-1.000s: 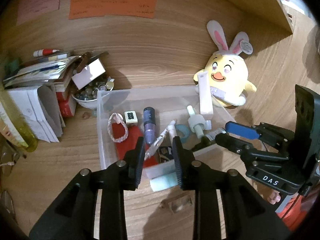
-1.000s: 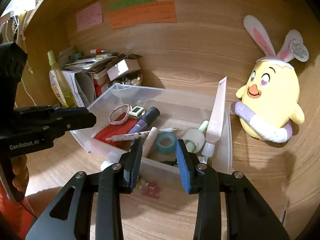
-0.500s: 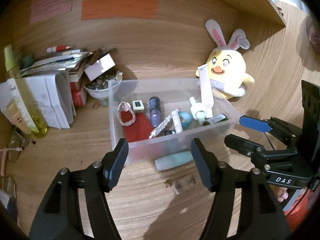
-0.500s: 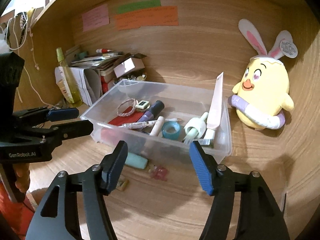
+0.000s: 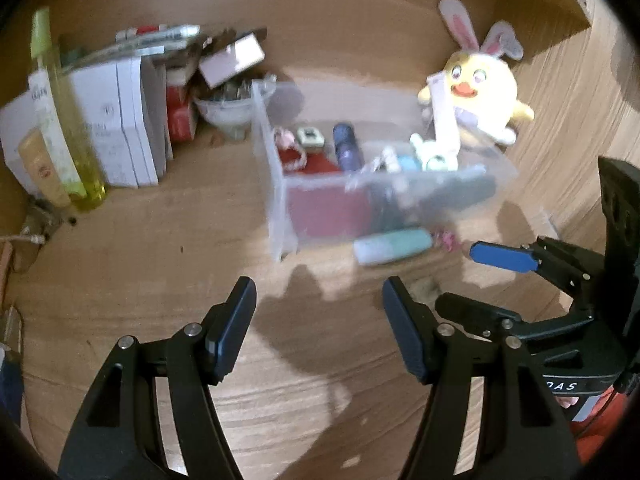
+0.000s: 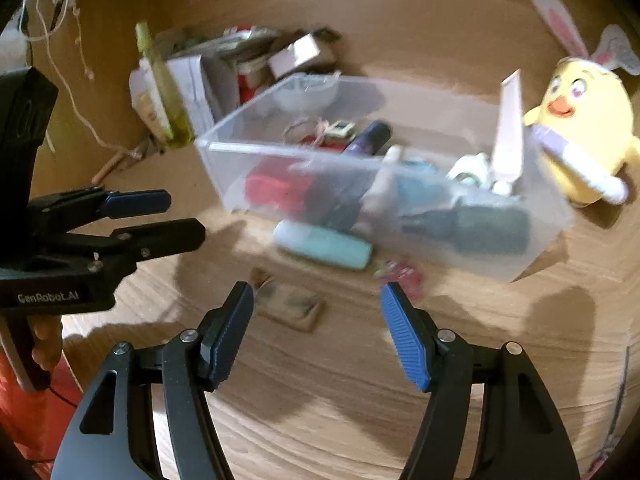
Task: Organize objects
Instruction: 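Move left tool to small brown bead while right tool approaches brown wooden block, then grasp brown bead with left tool while right tool grasps brown block, then carry bead with left tool while right tool carries block over bin, then open left tool releasing bead into bin while right tool drops block, then move left tool to pale teal bottle while right tool approaches pink charm, then grasp teal bottle with left tool while right tool grasps pink charm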
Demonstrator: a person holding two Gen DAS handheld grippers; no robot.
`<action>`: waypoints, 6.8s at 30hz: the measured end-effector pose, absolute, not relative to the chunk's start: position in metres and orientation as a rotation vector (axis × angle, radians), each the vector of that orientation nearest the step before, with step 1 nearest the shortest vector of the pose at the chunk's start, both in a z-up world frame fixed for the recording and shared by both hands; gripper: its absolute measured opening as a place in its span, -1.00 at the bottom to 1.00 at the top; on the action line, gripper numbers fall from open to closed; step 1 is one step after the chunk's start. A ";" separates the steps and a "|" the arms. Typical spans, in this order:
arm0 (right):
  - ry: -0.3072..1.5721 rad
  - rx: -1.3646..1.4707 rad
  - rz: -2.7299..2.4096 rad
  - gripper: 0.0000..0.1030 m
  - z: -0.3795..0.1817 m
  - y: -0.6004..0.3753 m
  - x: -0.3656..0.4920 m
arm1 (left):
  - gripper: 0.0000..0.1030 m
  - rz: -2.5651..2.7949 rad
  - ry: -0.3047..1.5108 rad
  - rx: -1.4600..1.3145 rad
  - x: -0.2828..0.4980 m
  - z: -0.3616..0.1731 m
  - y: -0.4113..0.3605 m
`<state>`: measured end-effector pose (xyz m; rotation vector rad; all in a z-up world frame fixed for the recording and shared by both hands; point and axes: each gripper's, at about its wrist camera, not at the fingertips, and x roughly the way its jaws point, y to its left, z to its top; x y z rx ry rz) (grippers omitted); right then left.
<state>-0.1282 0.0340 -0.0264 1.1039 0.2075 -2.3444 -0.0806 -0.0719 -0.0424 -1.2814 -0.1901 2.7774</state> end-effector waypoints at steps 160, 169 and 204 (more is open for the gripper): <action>0.196 1.181 -2.370 -0.65 -0.043 0.064 -0.177 | 0.24 2.601 -0.187 -1.350 -0.143 -0.066 -0.024; 0.213 1.164 -2.334 -0.67 -0.043 0.055 -0.170 | 0.09 2.561 -0.222 -1.340 -0.135 -0.066 -0.024; 0.115 1.207 -2.400 -0.67 -0.040 0.121 -0.131 | 0.10 2.500 0.189 -1.336 -0.142 -0.057 0.023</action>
